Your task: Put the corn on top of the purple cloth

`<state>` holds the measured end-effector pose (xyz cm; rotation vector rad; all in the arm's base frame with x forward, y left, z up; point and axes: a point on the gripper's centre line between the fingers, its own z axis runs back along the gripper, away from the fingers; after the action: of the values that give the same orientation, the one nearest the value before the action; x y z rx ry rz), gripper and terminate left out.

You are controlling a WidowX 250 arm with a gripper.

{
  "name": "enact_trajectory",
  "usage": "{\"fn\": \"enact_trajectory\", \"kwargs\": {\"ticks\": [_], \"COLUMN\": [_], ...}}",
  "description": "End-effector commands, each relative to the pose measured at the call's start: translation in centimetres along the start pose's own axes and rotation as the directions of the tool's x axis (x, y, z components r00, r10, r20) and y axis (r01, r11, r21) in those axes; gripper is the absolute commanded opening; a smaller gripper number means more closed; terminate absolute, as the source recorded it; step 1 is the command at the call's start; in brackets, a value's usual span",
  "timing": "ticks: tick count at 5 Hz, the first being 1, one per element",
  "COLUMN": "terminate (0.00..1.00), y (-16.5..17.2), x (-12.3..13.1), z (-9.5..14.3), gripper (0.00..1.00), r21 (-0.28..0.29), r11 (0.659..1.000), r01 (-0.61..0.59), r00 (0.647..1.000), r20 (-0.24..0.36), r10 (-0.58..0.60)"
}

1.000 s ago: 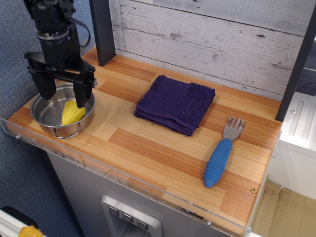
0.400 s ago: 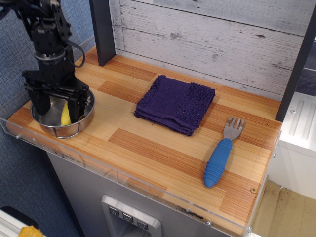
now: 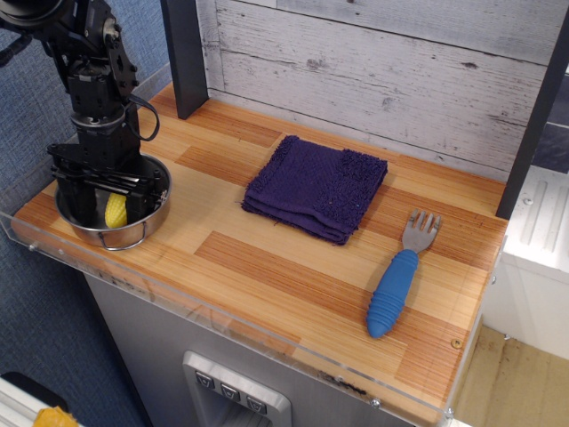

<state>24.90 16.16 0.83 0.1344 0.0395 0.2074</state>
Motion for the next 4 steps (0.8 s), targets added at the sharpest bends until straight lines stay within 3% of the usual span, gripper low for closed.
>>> {"fn": "enact_trajectory", "kwargs": {"ticks": [1,2,3,4], "terminate": [0.00,0.00,0.00,0.00], "y": [0.1,0.7,1.2,-0.6], "x": [-0.4,-0.6,-0.1,1.6], "z": [4.0,8.5,12.5,14.8], "gripper": [0.00,0.00,0.00,0.00], "r21": [-0.047,-0.107,-0.130,-0.114], "r11": [0.998,0.994,0.990,0.970], "r01": [-0.033,0.009,0.050,0.215], "r00": [0.997,0.994,0.988,0.961], "r20": [0.064,0.113,0.150,0.200], "r10": [0.036,0.003,-0.030,-0.190]}}
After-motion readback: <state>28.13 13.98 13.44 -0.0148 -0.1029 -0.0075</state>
